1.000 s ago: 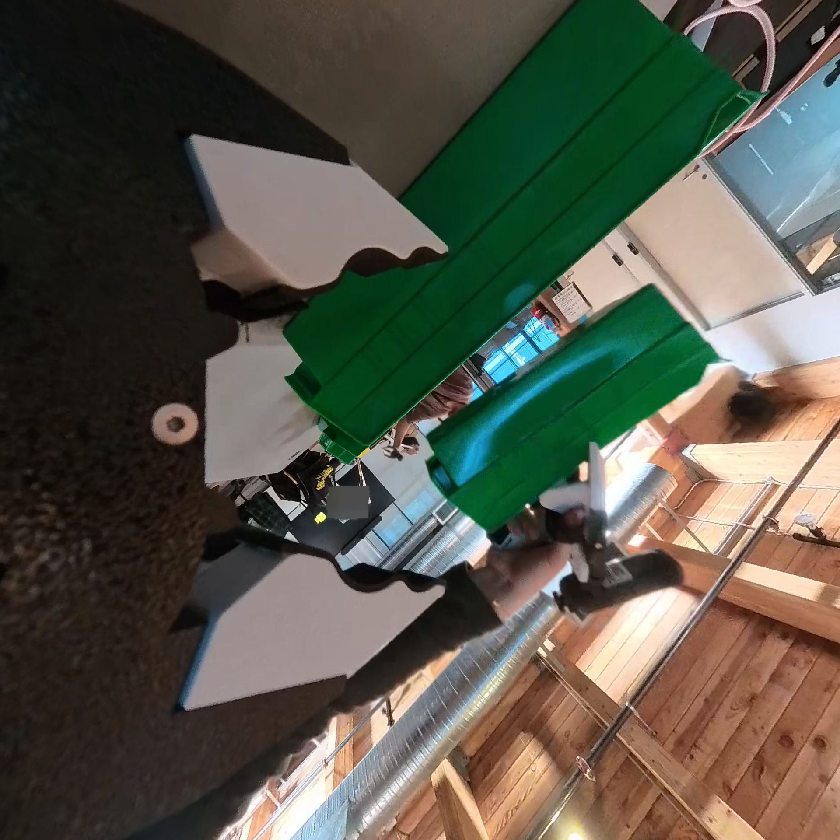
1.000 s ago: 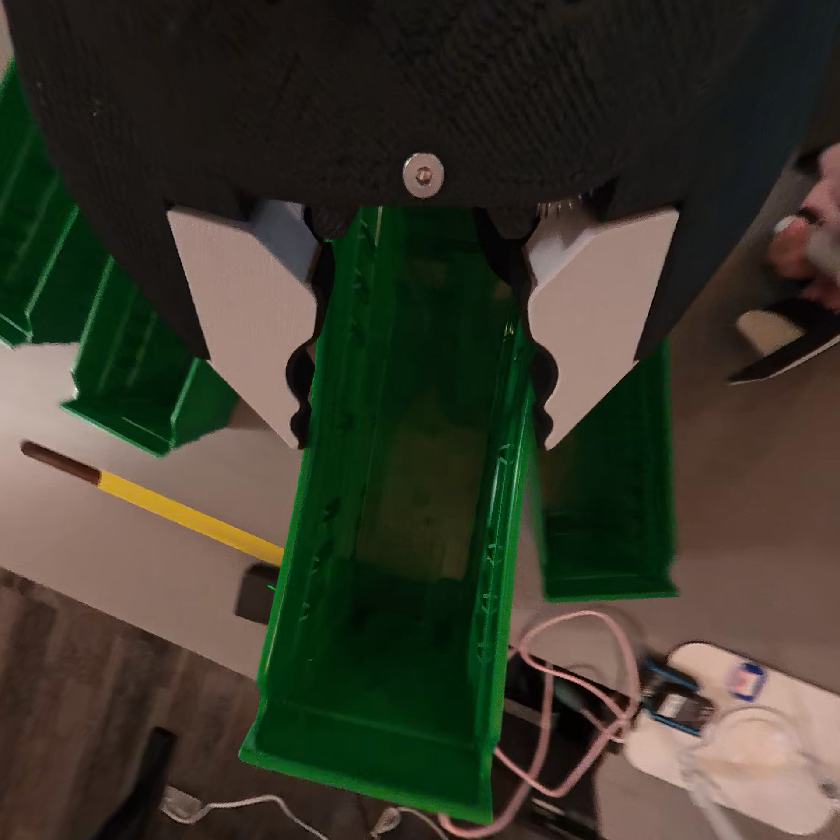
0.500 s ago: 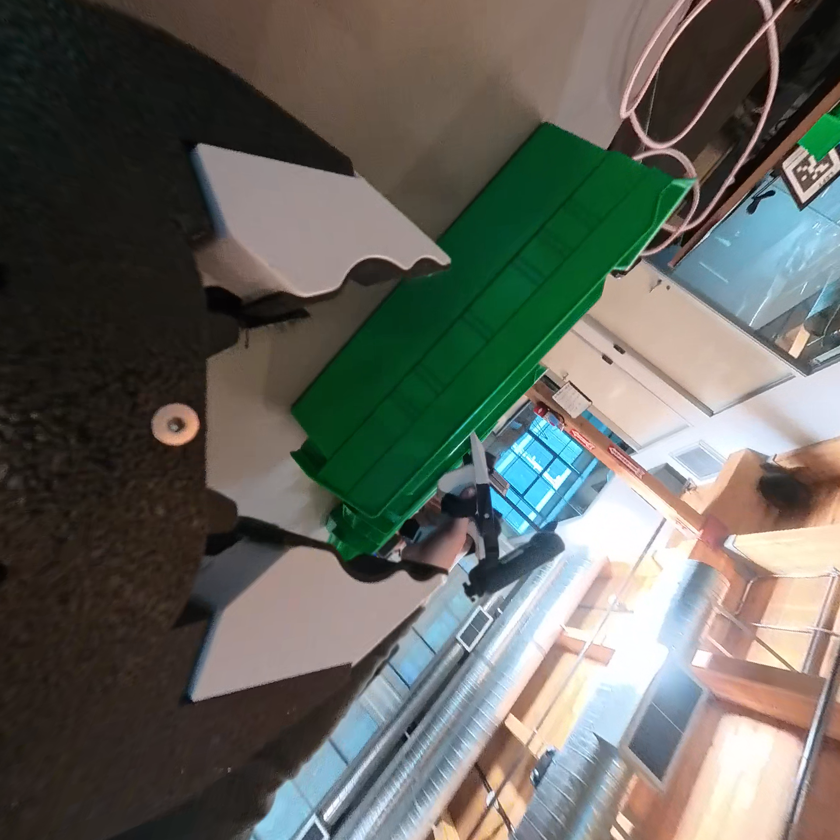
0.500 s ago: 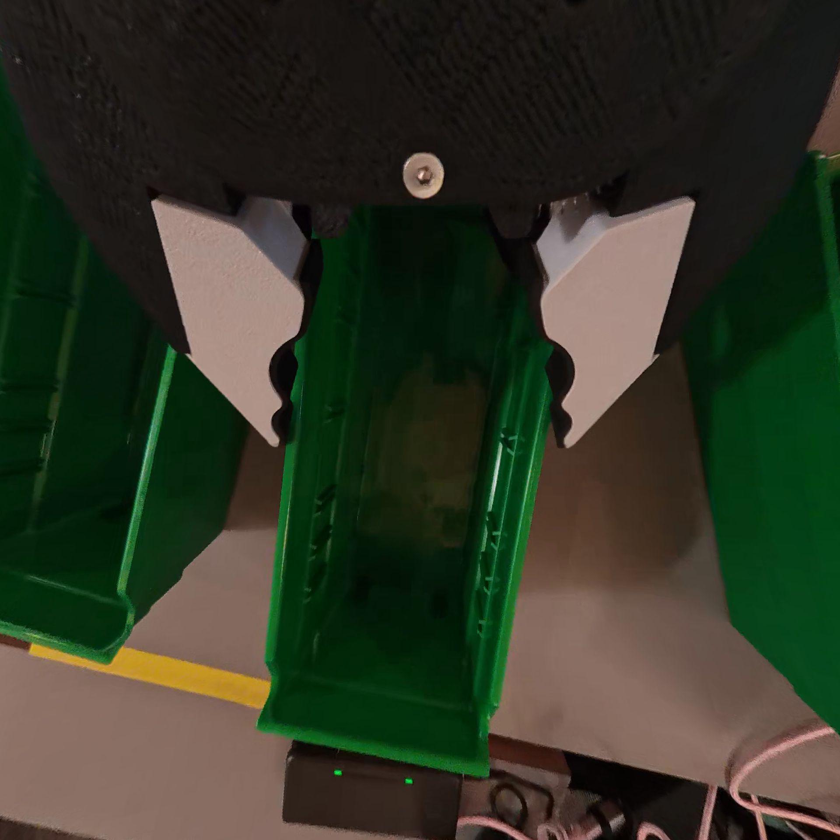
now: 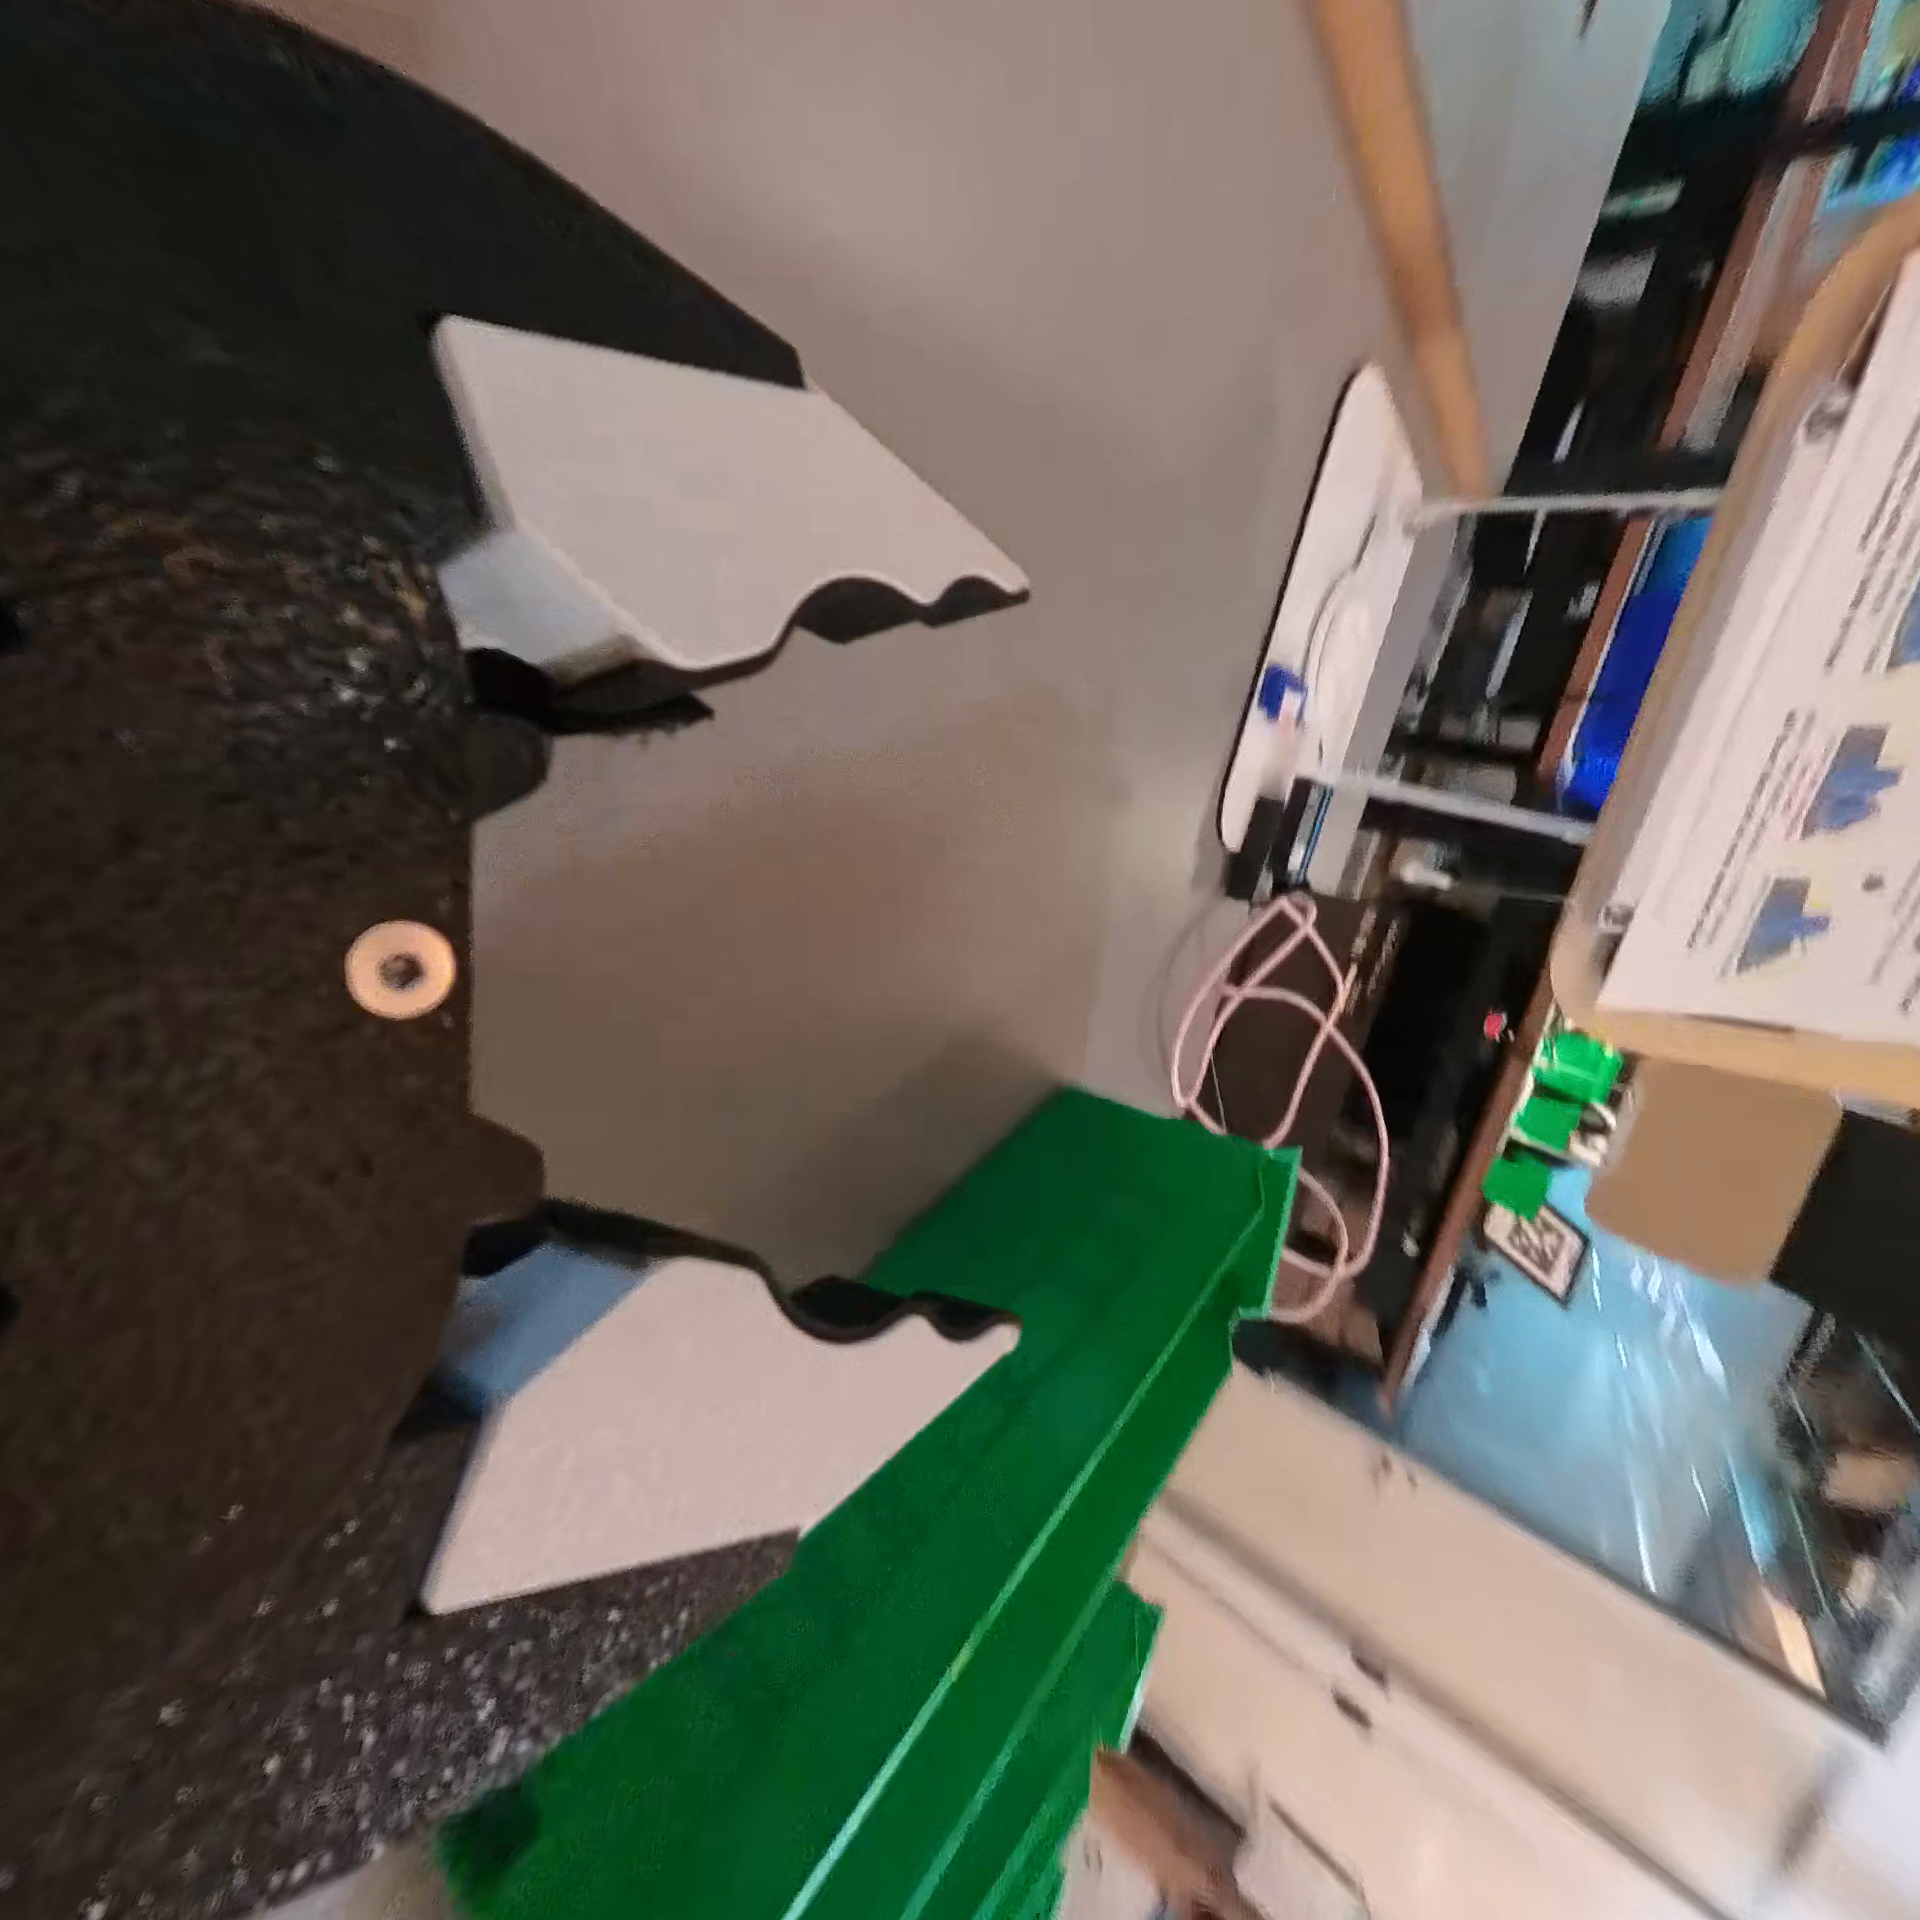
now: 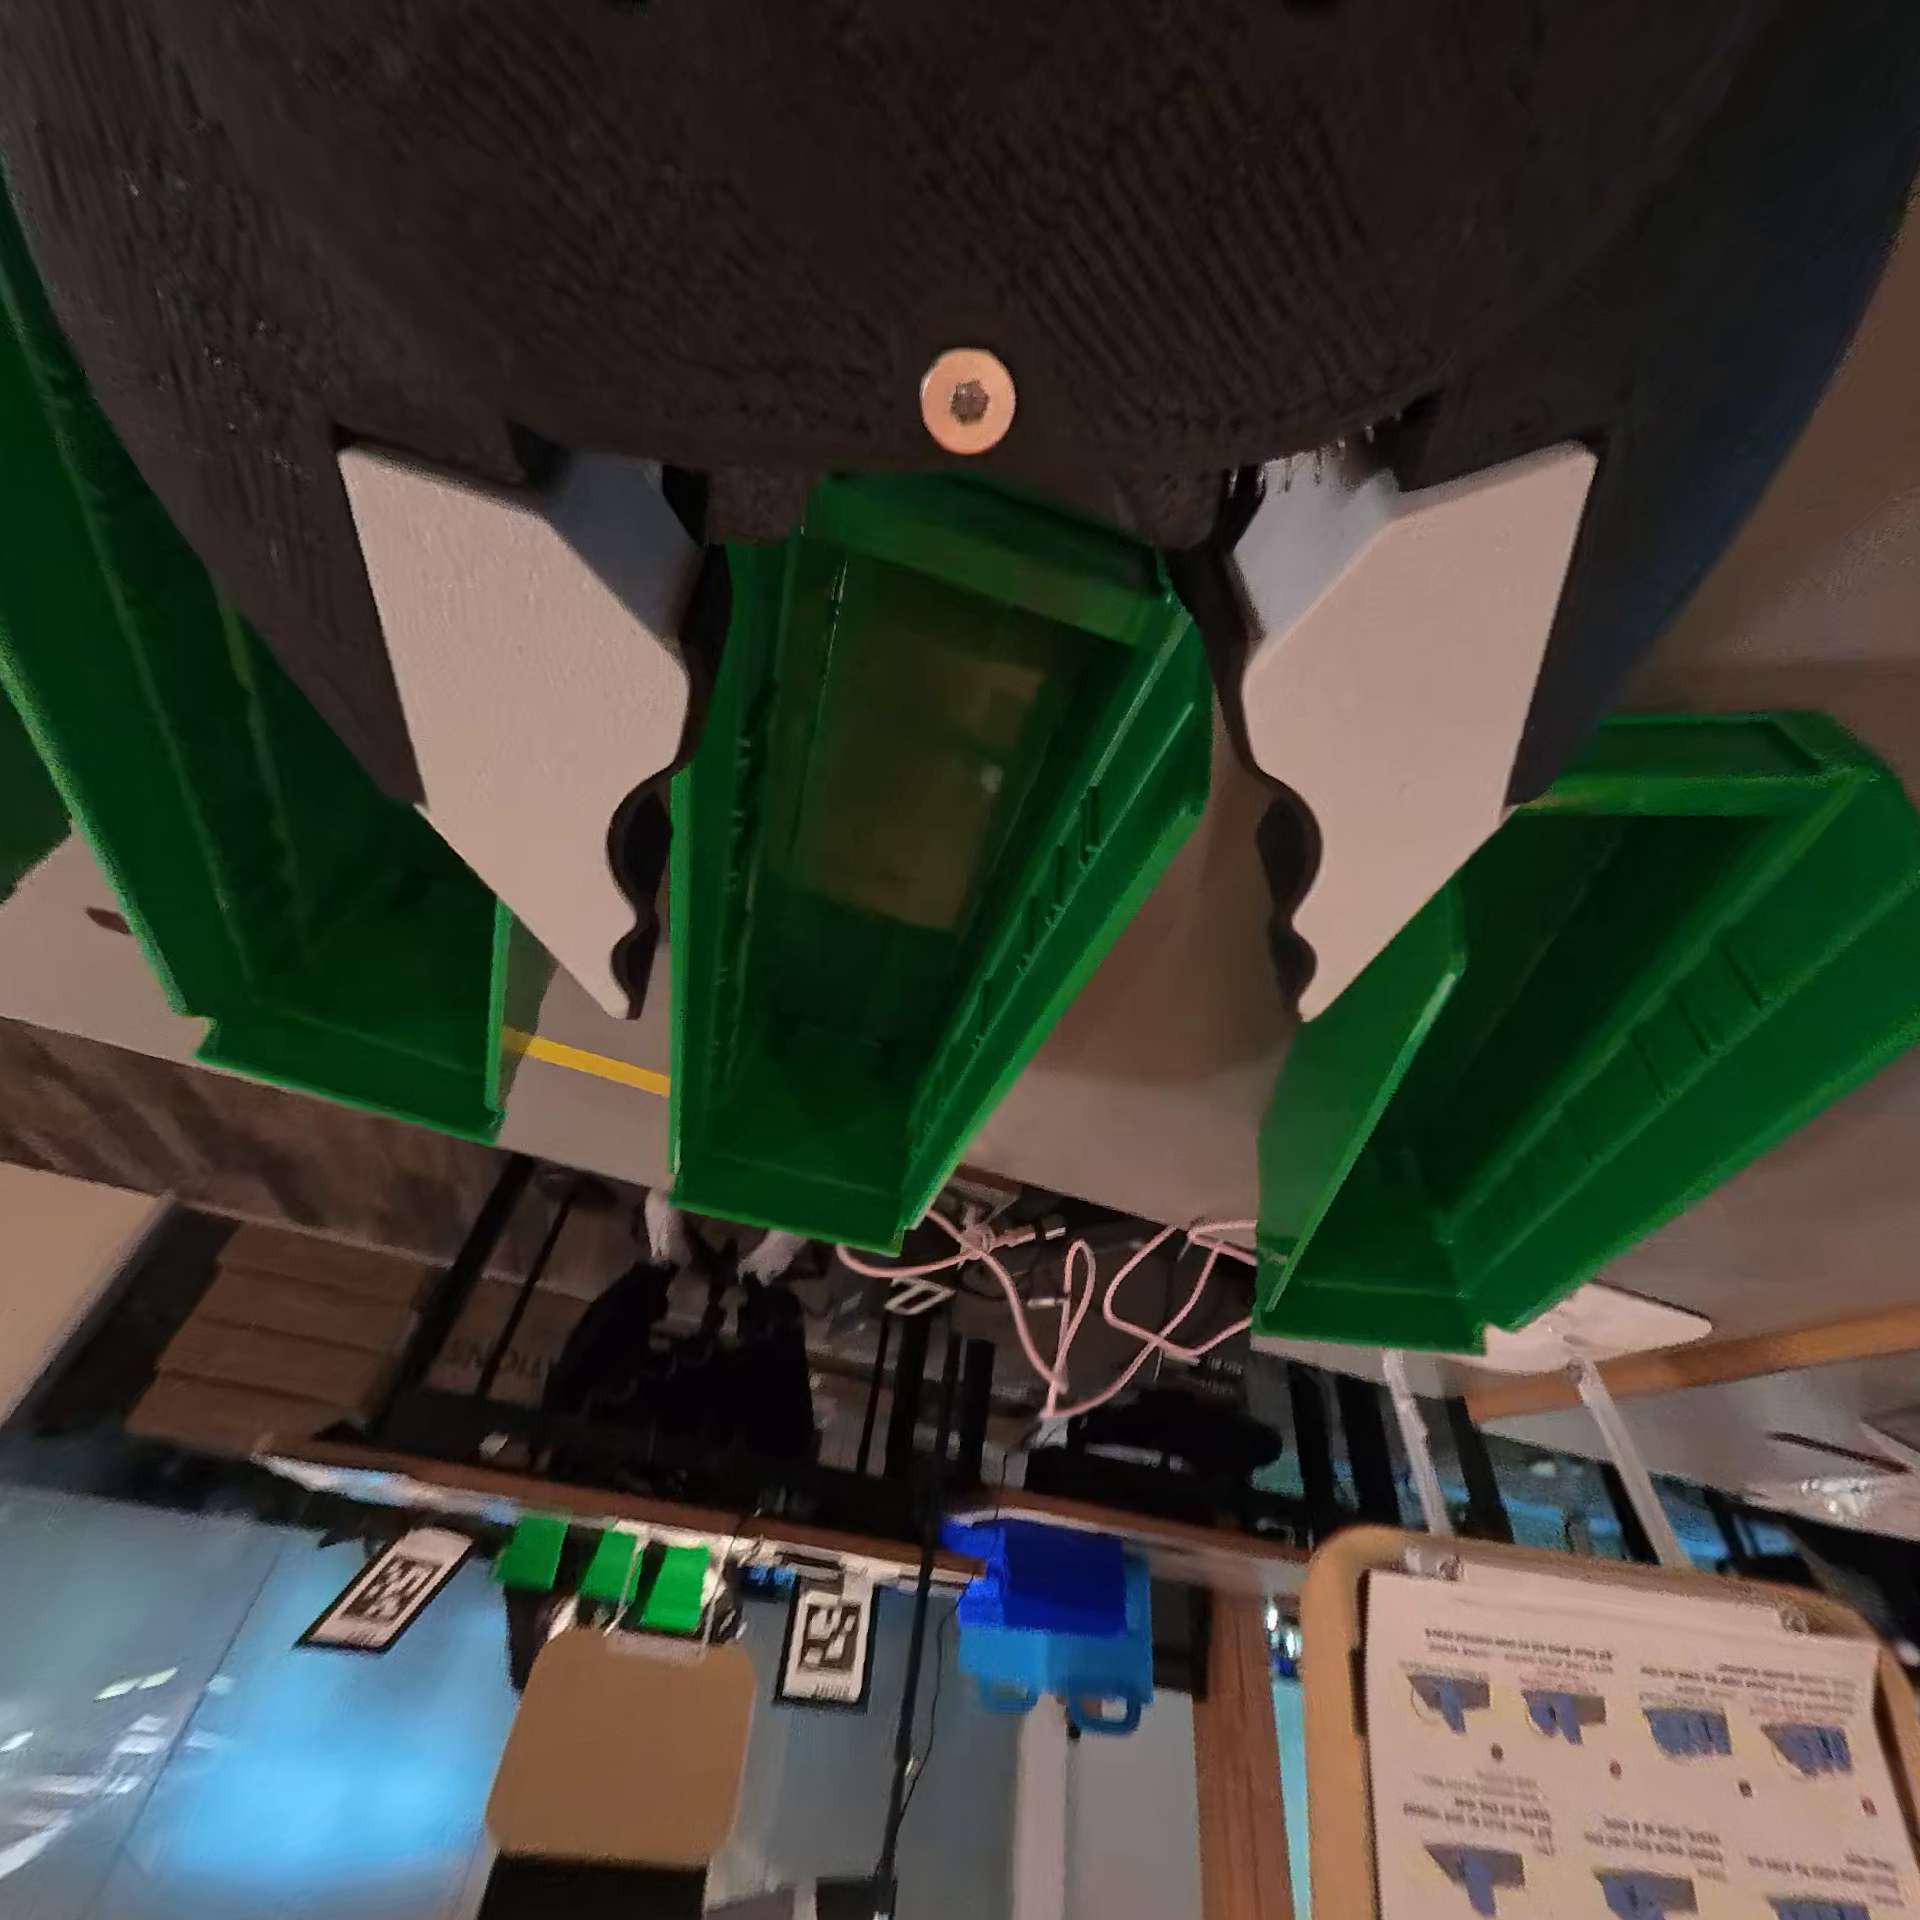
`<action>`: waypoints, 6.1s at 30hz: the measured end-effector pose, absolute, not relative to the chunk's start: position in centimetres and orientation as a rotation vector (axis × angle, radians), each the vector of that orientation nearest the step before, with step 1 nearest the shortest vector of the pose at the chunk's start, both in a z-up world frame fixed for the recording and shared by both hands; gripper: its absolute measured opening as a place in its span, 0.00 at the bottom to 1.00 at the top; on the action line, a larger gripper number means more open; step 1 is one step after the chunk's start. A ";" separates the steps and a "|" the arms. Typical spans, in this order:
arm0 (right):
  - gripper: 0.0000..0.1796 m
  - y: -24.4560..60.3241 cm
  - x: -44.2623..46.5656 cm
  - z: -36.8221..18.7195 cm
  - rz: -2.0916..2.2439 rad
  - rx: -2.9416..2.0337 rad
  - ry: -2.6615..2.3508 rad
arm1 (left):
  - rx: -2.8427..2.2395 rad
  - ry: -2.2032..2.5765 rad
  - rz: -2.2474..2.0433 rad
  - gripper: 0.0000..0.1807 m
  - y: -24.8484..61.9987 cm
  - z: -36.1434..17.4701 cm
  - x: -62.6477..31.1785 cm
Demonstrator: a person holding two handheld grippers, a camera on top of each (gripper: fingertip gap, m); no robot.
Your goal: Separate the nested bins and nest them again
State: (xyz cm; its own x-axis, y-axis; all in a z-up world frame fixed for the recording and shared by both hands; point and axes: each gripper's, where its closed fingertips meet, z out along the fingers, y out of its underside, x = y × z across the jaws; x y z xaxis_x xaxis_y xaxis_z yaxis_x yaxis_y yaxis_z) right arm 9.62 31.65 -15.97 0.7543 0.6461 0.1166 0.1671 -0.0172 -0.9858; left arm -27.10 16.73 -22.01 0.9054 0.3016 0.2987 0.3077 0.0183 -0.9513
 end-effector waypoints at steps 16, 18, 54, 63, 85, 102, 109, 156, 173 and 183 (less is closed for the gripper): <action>0.54 27.6 11.0 -19.7 0.374 -1.360 -0.986 | -1.657 -0.343 0.004 0.68 18.4 -22.5 -24.6; 0.37 25.7 11.2 -21.6 0.337 -1.368 -1.256 | -1.649 -0.345 -0.010 0.68 18.4 -22.4 -24.6; 0.14 20.4 0.2 -17.1 -0.211 -0.978 -2.228 | -1.587 -0.427 -0.196 0.68 18.5 -22.3 -24.8; 0.14 20.8 -2.6 -19.1 -0.217 -0.986 -2.316 | -1.572 -0.457 -0.194 0.72 18.3 -22.2 -25.3; 0.14 20.6 -3.8 -24.2 -0.168 -1.006 -2.393 | -1.572 -0.439 -0.223 0.75 18.5 -22.2 -24.9; 0.14 20.9 -4.4 -24.9 -0.200 -1.006 -2.357 | -1.578 -0.443 -0.243 0.74 18.6 -22.3 -24.8; 0.25 21.4 -4.3 -24.1 -0.239 -1.050 -2.297 | -1.575 -0.444 -0.251 0.74 18.6 -22.3 -24.7; 0.15 31.0 21.4 -27.9 -0.503 -1.634 -1.847 | -1.563 -0.429 -0.351 0.69 18.8 -22.2 -24.0; 0.14 20.3 0.4 -14.0 -0.205 -0.946 -2.106 | -1.560 -0.439 -0.393 0.67 18.8 -22.3 -23.9; 0.15 19.9 -4.2 -17.4 -0.199 -0.902 -2.224 | -1.561 -0.441 -0.409 0.67 18.9 -22.4 -23.8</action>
State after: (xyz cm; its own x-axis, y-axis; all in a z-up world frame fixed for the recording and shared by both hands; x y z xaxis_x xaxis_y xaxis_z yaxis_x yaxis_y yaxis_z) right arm -4.19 19.89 -17.40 -0.4982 0.5474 0.6724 0.6580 0.7437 -0.1179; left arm -23.82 18.91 -22.41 0.8575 0.0282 0.5137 0.5144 -0.0255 -0.8572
